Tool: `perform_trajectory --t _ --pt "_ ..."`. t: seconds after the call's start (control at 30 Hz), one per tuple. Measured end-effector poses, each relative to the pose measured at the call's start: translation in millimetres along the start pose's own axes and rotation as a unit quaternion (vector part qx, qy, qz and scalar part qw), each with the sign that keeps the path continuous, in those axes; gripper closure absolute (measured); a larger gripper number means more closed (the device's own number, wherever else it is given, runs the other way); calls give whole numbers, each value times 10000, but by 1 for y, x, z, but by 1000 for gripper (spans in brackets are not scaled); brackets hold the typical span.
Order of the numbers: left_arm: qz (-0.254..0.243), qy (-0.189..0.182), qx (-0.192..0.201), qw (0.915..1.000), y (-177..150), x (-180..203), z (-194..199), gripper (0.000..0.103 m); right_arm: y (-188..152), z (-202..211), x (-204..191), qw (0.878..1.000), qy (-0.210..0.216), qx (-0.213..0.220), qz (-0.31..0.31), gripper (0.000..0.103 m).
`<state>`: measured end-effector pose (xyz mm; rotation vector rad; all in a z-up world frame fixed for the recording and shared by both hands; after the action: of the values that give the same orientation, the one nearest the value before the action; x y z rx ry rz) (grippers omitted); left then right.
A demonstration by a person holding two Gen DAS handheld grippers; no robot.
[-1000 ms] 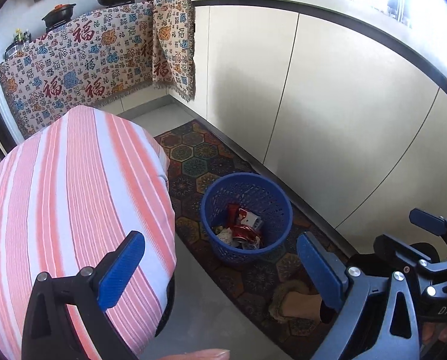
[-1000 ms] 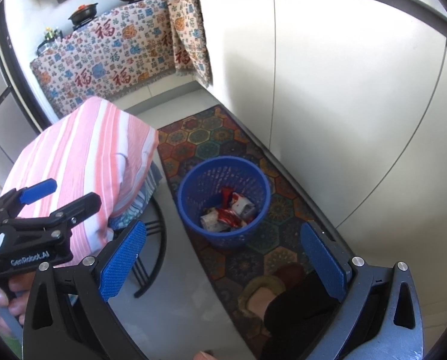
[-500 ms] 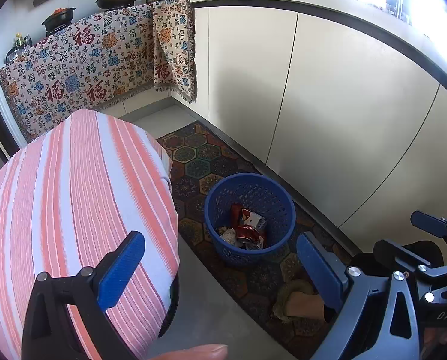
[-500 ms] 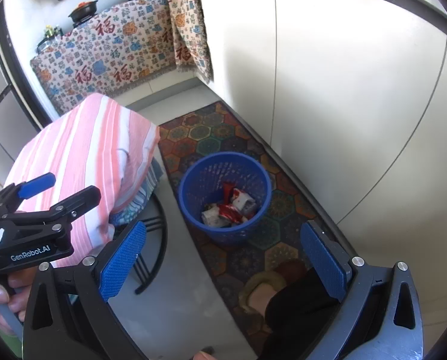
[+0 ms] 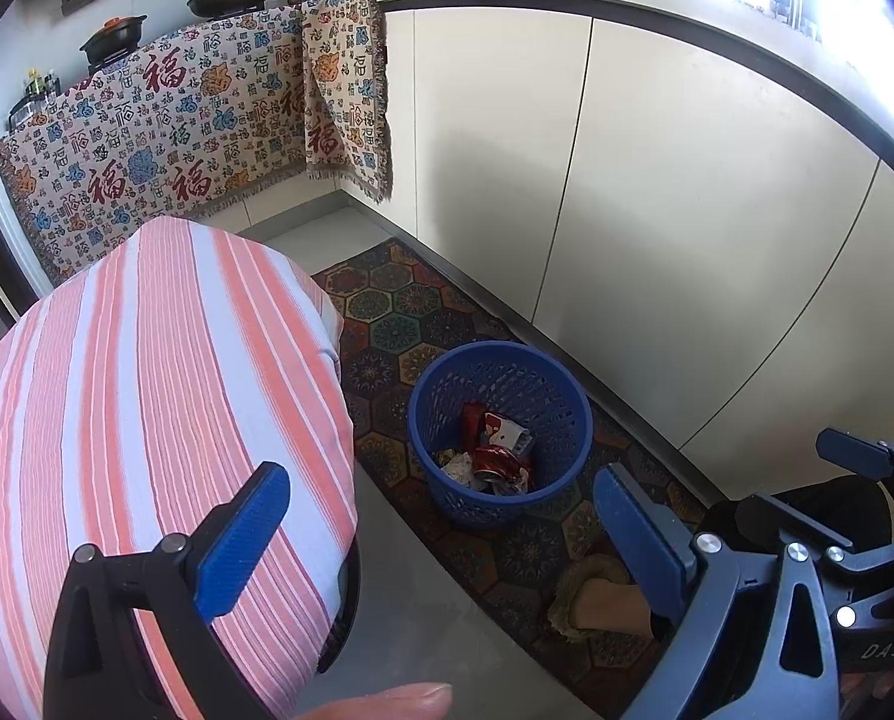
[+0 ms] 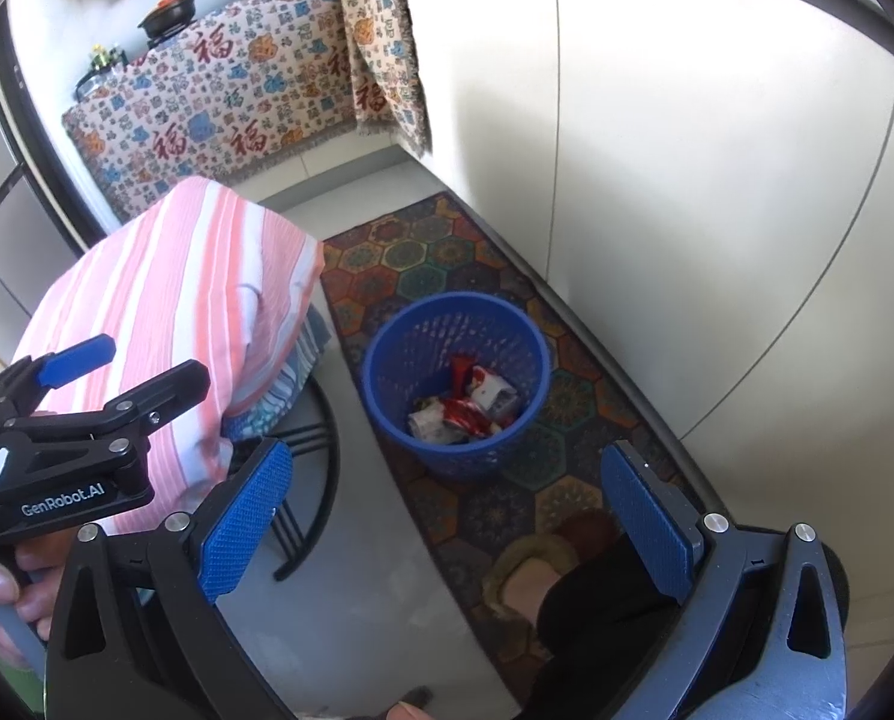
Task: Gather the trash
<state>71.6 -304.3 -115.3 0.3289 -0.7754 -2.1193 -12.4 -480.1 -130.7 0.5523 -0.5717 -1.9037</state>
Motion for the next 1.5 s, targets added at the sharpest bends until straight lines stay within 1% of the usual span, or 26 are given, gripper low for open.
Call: perform_trajectory --t 0.8,1.5 --pt "-57 -10 -47 10000 -2 1 -3 0 -7 -3 1 10000 16 -74 -23 0" --pt "-216 -22 -46 9998 -3 5 -5 0 -8 -6 3 9999 33 -126 -84 0"
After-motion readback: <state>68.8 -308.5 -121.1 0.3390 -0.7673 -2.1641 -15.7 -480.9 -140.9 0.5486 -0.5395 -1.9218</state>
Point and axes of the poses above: each gripper's, at about its wrist camera, not at the fingertips, and z roughly against the way its jaws point, x to its right, y to its top, the point moved 5 cm from there along -z, roughly the way its jaws point, and after that the axes turned 1 degree about x, right-handed, at the moved point
